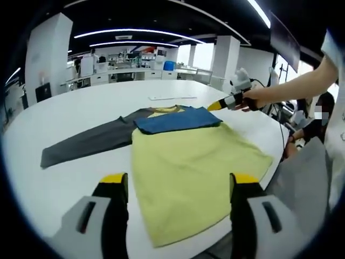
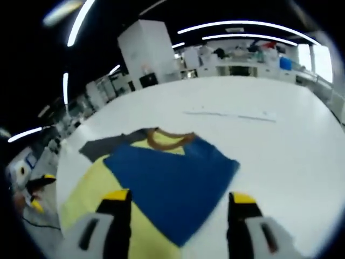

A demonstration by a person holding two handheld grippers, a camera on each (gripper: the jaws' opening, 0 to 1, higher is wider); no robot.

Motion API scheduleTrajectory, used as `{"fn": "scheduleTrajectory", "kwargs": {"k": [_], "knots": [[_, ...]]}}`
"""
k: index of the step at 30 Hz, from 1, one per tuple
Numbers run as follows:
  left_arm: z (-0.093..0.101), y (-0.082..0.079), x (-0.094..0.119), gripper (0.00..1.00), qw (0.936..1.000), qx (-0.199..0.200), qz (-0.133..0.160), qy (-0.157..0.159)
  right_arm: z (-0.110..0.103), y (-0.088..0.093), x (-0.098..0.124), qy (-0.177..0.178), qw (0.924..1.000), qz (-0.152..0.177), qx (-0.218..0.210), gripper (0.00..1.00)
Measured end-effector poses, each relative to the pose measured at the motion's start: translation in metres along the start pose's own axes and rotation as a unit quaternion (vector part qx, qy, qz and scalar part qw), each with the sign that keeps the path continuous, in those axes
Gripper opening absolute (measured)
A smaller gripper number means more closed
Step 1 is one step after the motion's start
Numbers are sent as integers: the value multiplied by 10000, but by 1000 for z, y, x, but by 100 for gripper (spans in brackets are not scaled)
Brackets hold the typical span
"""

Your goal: Fold the garment on the visible template until the final outline fits inside the template.

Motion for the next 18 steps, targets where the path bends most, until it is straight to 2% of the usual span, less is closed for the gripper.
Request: {"fn": "scheduleTrajectory", "kwargs": {"k": [7,10,11,13,16,18], "knots": [[1,2,0,74,10000,-23,-51,22,13,11,11,239,9987,-41,-442,53],[2,3,0,74,10000,-29,-83,36,17,15,16,339,9949,5,-950,38],[2,4,0,74,9999,-44,-105,50,10,14,19,342,9921,72,-1203,33],[3,5,0,74,9999,-70,-141,68,13,14,20,350,9876,129,-1523,28],[4,6,0,74,9998,-86,-168,80,15,22,23,380,9874,84,-1532,23],[4,6,0,74,9998,-92,-182,82,10,29,26,378,9850,6,-1681,20]]}}
Point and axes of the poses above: the point that each gripper's makers call its tool centre point, and the gripper's own axes: x roughly backward along the fingers, z roughly to its right, y roughly out of its underside, the point moved 1 cm from there along x, roughly backward along the fingers, and after that the axes turned 14 degrees about z, right-handed, at the moved point
